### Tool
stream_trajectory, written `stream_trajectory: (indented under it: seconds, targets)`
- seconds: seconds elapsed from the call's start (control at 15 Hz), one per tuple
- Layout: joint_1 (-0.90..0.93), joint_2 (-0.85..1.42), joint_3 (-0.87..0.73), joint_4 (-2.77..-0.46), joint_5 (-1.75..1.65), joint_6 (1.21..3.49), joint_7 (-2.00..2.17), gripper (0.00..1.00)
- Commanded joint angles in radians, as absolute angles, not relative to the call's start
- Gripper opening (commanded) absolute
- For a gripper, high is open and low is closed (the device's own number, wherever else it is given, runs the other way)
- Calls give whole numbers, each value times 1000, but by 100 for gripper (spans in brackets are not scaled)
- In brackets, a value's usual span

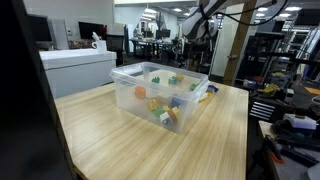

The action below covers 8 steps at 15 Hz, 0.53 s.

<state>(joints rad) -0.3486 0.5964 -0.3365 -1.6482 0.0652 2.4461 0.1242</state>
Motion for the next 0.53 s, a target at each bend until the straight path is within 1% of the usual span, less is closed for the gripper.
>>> stream_trajectory:
  seconds: [0.0,0.4,0.47]
  targets:
    - [-360,725,-334,-1518,56,2432,209,100]
    - [-351,884,-326,-1397,58,2410,277,100]
    - [-350,893,-322,-1390,59,2404,278,75]
